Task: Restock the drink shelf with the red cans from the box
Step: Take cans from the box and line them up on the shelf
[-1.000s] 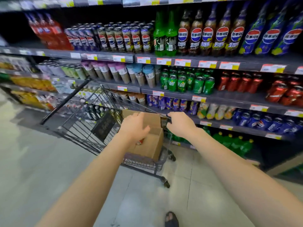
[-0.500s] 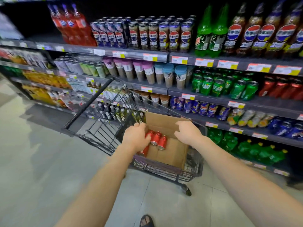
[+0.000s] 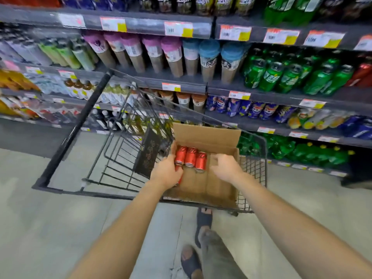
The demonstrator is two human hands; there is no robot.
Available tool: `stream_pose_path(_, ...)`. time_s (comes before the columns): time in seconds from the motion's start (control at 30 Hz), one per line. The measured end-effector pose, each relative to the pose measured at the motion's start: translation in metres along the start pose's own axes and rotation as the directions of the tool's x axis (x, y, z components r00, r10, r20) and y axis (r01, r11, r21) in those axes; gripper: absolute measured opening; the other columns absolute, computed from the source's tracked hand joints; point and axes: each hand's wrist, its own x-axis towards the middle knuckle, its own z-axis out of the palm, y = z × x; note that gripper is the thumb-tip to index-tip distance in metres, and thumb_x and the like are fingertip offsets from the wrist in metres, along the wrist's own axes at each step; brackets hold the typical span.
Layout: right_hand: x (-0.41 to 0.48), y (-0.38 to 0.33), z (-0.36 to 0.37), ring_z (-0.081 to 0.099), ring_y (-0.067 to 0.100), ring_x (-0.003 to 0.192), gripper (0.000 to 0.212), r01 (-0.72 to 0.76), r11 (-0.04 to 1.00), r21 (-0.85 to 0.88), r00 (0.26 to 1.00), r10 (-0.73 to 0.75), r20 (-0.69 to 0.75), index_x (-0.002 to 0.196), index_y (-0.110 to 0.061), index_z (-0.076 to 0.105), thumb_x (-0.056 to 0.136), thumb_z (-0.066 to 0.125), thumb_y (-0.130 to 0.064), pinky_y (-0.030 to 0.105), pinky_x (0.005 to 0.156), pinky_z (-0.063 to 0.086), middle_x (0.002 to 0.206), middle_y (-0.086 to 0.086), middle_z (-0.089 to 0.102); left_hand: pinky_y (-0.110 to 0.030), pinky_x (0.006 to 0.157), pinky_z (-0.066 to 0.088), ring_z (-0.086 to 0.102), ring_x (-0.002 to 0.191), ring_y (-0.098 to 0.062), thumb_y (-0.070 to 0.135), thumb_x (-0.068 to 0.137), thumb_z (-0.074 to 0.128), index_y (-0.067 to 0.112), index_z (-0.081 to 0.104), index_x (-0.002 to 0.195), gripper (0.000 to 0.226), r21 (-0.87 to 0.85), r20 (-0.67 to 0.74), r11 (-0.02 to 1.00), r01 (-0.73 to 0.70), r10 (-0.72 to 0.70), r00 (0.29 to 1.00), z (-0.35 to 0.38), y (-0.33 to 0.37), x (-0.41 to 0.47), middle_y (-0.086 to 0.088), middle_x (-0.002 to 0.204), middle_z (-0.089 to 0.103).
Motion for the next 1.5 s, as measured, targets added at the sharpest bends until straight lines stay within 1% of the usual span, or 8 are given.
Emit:
stream_pose_path(0.47, 0.191, 0.043, 0.046, 0.064, 0.035, 0.114, 0.029, -0.198, 0.976, 0.088, 0.969, 0.181, 0.168, 0.119, -0.013, 0.068, 0.096, 0.058, -0.027, 0.034, 0.092, 0.048, 0.117, 0.019, 0.070, -0.044, 0.091, 0.054, 0.066, 0.109, -0.038, 0.030, 0.092, 0.063, 0.012, 0.058, 0.126, 0.039, -0.030, 0.192, 0.987, 0.159, -0.150, 0.970, 0.084, -0.015, 0.186, -0.016, 0.116, 0.069)
stream_pose_path(0.6, 0.235, 0.060, 0.074, 0.060, 0.033, 0.122, 0.036, -0.308, 0.942, 0.130, 0.939, 0.280, 0.198, 0.128, -0.008, 0.064, 0.096, 0.061, -0.023, 0.033, 0.099, 0.044, 0.130, 0.017, 0.065, -0.038, 0.094, 0.053, 0.067, 0.113, -0.033, 0.033, 0.092, 0.065, 0.016, 0.058, 0.133, 0.046, -0.099, 0.227, 0.976, 0.195, -0.169, 0.959, 0.112, -0.023, 0.229, -0.012, 0.123, 0.070)
stream_pose_path(0.73, 0.280, 0.082, 0.127, 0.065, 0.032, 0.111, 0.053, -0.436, 0.875, 0.209, 0.895, 0.397, 0.204, 0.117, 0.000, 0.066, 0.086, 0.075, -0.041, 0.032, 0.084, 0.050, 0.120, 0.016, 0.067, -0.038, 0.090, 0.052, 0.067, 0.110, -0.033, 0.032, 0.096, 0.062, 0.016, 0.054, 0.130, 0.038, -0.172, 0.248, 0.964, 0.202, -0.156, 0.956, 0.151, -0.029, 0.277, -0.011, 0.120, 0.070)
stream_pose_path(0.83, 0.304, 0.090, 0.164, 0.064, 0.024, 0.096, 0.052, -0.491, 0.803, 0.338, 0.870, 0.432, 0.238, 0.117, -0.001, 0.065, 0.083, 0.080, -0.038, 0.027, 0.065, 0.044, 0.116, 0.016, 0.068, -0.034, 0.095, 0.046, 0.063, 0.119, -0.033, 0.028, 0.096, 0.065, 0.012, 0.046, 0.143, 0.054, -0.209, 0.277, 0.959, 0.190, -0.129, 0.952, 0.181, -0.035, 0.304, -0.013, 0.131, 0.066)
stream_pose_path(0.97, 0.317, 0.095, 0.200, 0.068, 0.020, 0.089, 0.035, -0.500, 0.719, 0.482, 0.864, 0.448, 0.228, 0.107, -0.007, 0.069, 0.081, 0.084, -0.025, 0.020, 0.065, 0.048, 0.114, 0.015, 0.072, -0.030, 0.108, 0.038, 0.053, 0.135, -0.030, 0.027, 0.092, 0.072, 0.006, 0.033, 0.155, 0.078, -0.203, 0.259, 0.959, 0.200, -0.145, 0.955, 0.203, -0.045, 0.325, -0.014, 0.147, 0.055)
stream_pose_path(1.2, 0.320, 0.105, 0.217, 0.066, 0.019, 0.093, 0.043, -0.504, 0.631, 0.590, 0.826, 0.551, 0.117, 0.094, -0.014, 0.064, 0.065, 0.094, -0.024, 0.032, 0.079, 0.054, 0.105, 0.006, 0.069, -0.033, 0.103, 0.042, 0.057, 0.131, -0.033, 0.030, 0.092, 0.074, 0.011, 0.037, 0.150, 0.071, -0.150, 0.287, 0.966, 0.210, -0.160, 0.944, 0.225, -0.041, 0.334, -0.014, 0.143, 0.059)
stream_pose_path(1.33, 0.314, 0.118, 0.211, 0.065, 0.017, 0.099, 0.074, -0.520, 0.619, 0.589, 0.801, 0.592, 0.086, 0.119, -0.010, 0.058, 0.057, 0.095, -0.025, 0.034, 0.089, 0.055, 0.108, 0.000, 0.066, -0.032, 0.099, 0.044, 0.059, 0.127, -0.033, 0.036, 0.087, 0.080, 0.011, 0.043, 0.143, 0.071, -0.187, 0.233, 0.952, 0.241, -0.195, 0.953, 0.236, -0.040, 0.337, -0.014, 0.138, 0.060)
stream_pose_path(1.5, 0.306, 0.132, 0.205, 0.065, 0.020, 0.105, 0.074, -0.492, 0.563, 0.664, 0.795, 0.601, 0.079, 0.125, -0.010, 0.054, 0.064, 0.093, -0.022, 0.036, 0.094, 0.054, 0.109, 0.000, 0.064, -0.037, 0.107, 0.043, 0.055, 0.129, -0.035, 0.043, 0.076, 0.088, 0.009, 0.043, 0.143, 0.087, -0.109, 0.228, 0.966, 0.236, -0.207, 0.951, 0.244, -0.030, 0.340, -0.017, 0.143, 0.049)
